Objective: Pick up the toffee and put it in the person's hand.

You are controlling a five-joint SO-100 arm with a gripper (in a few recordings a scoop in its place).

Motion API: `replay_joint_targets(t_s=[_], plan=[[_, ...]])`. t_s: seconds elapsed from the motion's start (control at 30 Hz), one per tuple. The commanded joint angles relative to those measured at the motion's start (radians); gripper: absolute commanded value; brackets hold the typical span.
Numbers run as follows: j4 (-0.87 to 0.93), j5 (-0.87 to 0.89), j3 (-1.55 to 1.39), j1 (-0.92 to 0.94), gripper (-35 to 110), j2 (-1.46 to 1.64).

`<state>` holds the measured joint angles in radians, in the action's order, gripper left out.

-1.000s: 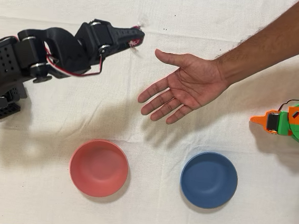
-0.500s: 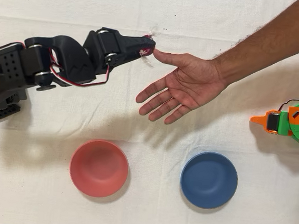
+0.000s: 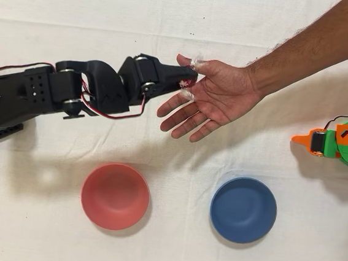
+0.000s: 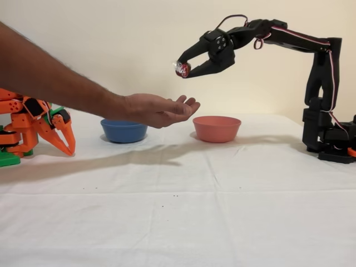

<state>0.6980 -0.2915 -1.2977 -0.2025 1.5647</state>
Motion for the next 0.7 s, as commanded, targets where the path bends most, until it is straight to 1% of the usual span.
replay_joint_targets(t_s=[0.0, 0.27, 0.67], plan=[[-0.044, -0.031, 0.026, 0.018, 6, 0.025], [-0.121, -0.078, -0.023, 0.055, 6, -0.032], [-0.196, -0.135, -0.037, 0.057, 5, -0.109]])
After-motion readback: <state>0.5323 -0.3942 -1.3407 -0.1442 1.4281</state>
